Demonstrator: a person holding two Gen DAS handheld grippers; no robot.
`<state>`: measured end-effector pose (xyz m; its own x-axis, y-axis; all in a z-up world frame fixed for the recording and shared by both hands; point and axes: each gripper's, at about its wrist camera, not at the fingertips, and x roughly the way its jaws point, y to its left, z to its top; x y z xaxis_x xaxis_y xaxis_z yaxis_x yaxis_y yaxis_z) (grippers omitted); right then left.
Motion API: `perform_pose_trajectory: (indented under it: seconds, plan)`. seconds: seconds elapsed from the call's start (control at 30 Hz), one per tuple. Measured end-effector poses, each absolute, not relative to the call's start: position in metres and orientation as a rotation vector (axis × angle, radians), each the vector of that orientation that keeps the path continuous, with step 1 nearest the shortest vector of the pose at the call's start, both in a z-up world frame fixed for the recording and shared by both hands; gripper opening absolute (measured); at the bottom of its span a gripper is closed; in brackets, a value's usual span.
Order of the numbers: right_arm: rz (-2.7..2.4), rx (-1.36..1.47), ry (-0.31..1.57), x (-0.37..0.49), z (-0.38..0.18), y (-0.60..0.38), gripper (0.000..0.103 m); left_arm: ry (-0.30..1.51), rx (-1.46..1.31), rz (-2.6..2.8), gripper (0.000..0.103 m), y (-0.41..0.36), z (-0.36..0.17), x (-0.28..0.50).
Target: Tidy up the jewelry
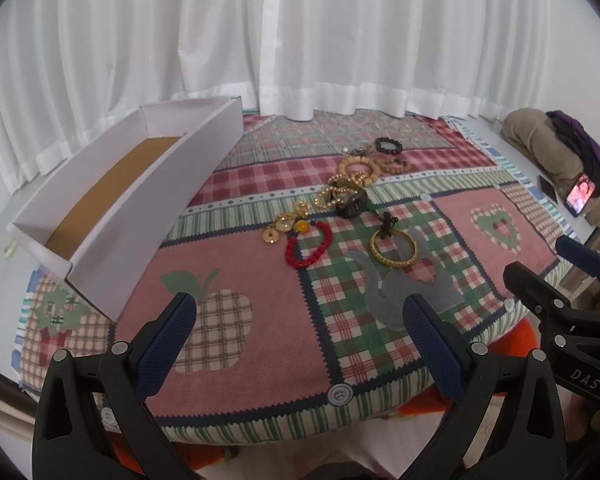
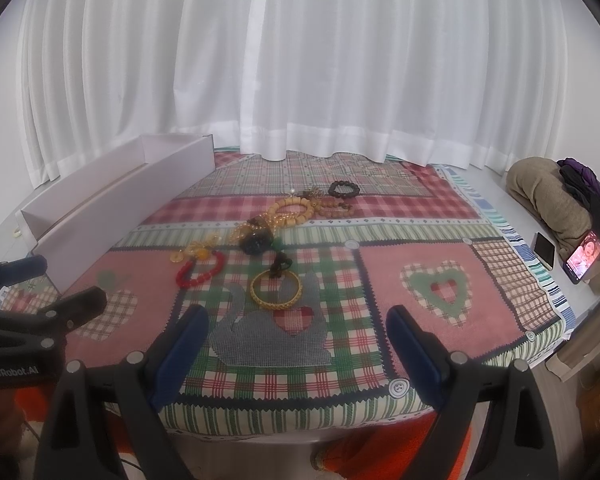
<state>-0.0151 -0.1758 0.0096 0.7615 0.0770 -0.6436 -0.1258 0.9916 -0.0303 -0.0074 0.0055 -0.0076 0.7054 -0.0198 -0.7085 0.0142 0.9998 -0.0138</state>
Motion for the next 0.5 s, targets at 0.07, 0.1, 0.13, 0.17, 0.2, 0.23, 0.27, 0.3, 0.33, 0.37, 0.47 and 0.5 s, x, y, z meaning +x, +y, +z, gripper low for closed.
perform_pose_trajectory:
  seconds: [0.07, 0.1, 0.13, 0.17, 0.2, 0.23, 0.27, 0.3, 0.33, 0.37, 0.47, 0.5]
  plan:
    - [0.11, -0.073, 0.698, -0.015, 0.0096, -0.1756, 0.093, 0.791, -0.009, -0.019, 0.103, 0.0051, -0.0085, -0.0077]
    - [0.11, -0.073, 0.697, -0.015, 0.0095, -0.1758, 0.093, 0.791, -0.009, -0.019, 0.103, 0.0053, -0.0087, -0.0076]
    - [0.11, -0.073, 0.698, -0.0152, 0.0096, -0.1755, 0.093, 0.79, -0.009, -0.019, 0.103, 0.0054, -0.0086, -0.0075]
    - [0.109, -0.073, 0.697, -0.015, 0.0095, -0.1758, 0.093, 0.788, -0.008, -0.02, 0.103, 0.0054, -0.0084, -0.0074]
    - [0.109, -0.073, 0.697, -0.0151, 0.0096, -0.1757, 0.093, 0.787, -0.006, -0.02, 0.103, 0.0051, -0.0084, -0.0079]
    - [0.109, -0.072, 0.697, -0.015, 0.0096, -0.1756, 0.093, 0.786, -0.005, -0.021, 0.103, 0.0048, -0.0088, -0.0079]
    - [0.11, -0.073, 0.697, -0.0149, 0.0095, -0.1758, 0.093, 0.788, -0.005, -0.022, 0.103, 0.0054, -0.0088, -0.0074]
    - [0.11, -0.073, 0.698, -0.0149, 0.0094, -0.1759, 0.093, 0.789, -0.006, -0.022, 0.103, 0.0053, -0.009, -0.0076]
    - [0.11, -0.073, 0.698, -0.0151, 0.0094, -0.1756, 0.093, 0.79, -0.007, -0.021, 0.103, 0.0053, -0.0091, -0.0079]
    - [0.11, -0.073, 0.698, -0.0151, 0.0094, -0.1761, 0.093, 0.792, -0.007, -0.021, 0.103, 0.0057, -0.0084, -0.0065]
    - [0.11, -0.074, 0.698, -0.0154, 0.009, -0.1747, 0.093, 0.794, -0.007, -0.021, 0.103, 0.0057, -0.0082, -0.0064]
    - [0.11, -0.073, 0.699, -0.0155, 0.0091, -0.1746, 0.093, 0.794, -0.007, -0.022, 0.103, 0.0057, -0.0082, -0.0063]
